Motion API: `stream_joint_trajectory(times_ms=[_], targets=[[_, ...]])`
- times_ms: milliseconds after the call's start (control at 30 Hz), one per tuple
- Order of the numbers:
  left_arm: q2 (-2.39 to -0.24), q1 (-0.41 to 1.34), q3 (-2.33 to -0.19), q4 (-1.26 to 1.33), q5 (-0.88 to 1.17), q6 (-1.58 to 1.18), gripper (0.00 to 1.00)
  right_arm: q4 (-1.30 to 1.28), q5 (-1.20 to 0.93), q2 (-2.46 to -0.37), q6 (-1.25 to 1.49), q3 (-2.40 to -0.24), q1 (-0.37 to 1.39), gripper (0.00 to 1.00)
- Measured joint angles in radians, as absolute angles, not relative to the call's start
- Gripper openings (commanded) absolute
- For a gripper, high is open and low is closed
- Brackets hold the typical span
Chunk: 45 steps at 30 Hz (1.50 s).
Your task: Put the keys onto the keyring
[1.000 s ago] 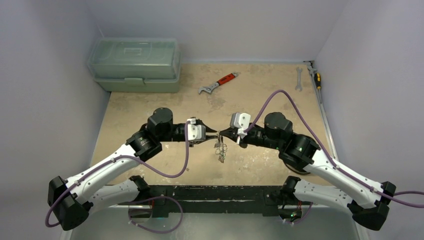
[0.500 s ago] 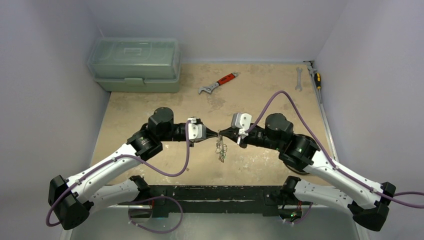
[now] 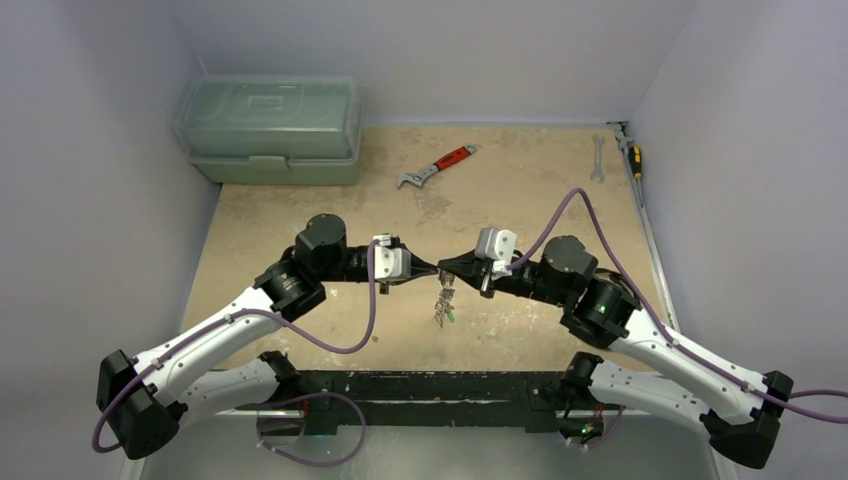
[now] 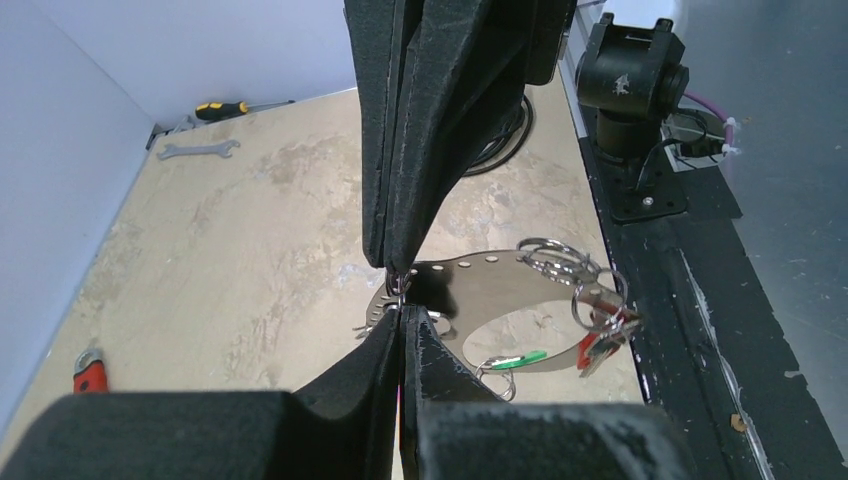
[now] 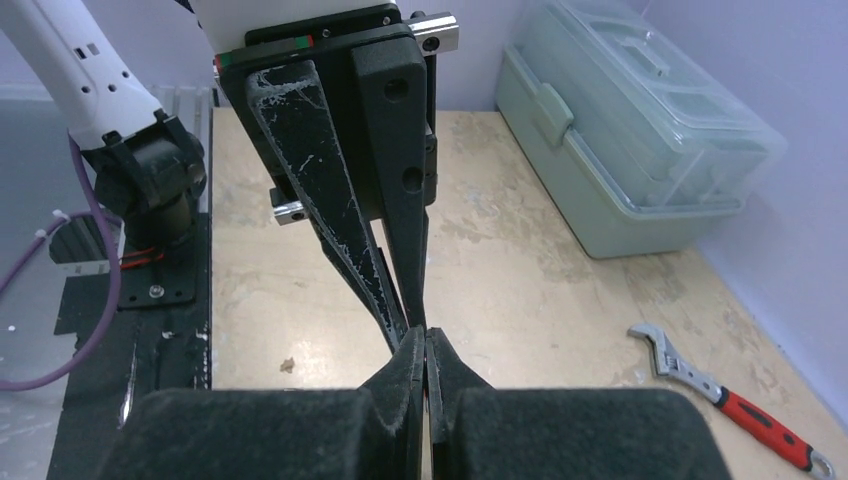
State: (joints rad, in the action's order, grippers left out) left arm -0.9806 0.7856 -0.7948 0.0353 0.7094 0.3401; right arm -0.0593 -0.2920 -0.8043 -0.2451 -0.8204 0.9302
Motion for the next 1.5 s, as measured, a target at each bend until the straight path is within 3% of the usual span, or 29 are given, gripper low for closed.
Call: stream_joint_trajectory(times_ms=[167,200,300,433,700,1000,1133,1400,1433,1500], targets=[[-0.981,0.786,-0.795,0.043,0.719,0.332,0.00,-0.025,-0.306,-0.795,-0.228,-0.807,0.930,0.00],[-0.981,0.786,-0.795,0.044,0.720,0.332,0.04,-0.023,-0.307,-0.795,-0.227,-0.806,0.930,0.00],[-0.981,0.786,-0.795,0.044,0.722,0.331,0.31,-0.019,-0.307,-0.795,-0.224,-0.805,0.930,0.00],[-0.981,0.781,-0.795,0.044,0.721,0.324,0.38,-0.007,-0.314,-0.795,-0.221,-0.802,0.930,0.00],[-0.976,0.770,-0.795,0.073,0.741,0.295,0.27,0.004,-0.337,-0.795,-0.216,-0.801,0.930,0.00],[-0.976,0.765,-0.795,0.112,0.784,0.262,0.21,0.040,-0.360,-0.799,-0.201,-0.796,0.930,0.00],[-0.976,0.764,-0.795,0.115,0.793,0.252,0.00,0.052,-0.363,-0.800,-0.201,-0.796,0.930,0.00],[-0.976,0.759,-0.795,0.119,0.799,0.244,0.00,0.068,-0.388,-0.807,-0.199,-0.792,0.930,0.00],[-0.976,0.759,-0.795,0.118,0.796,0.245,0.00,0.068,-0.388,-0.807,-0.199,-0.792,0.930,0.10],[-0.976,0.759,-0.795,0.111,0.786,0.251,0.00,0.060,-0.383,-0.807,-0.198,-0.792,0.930,0.37]])
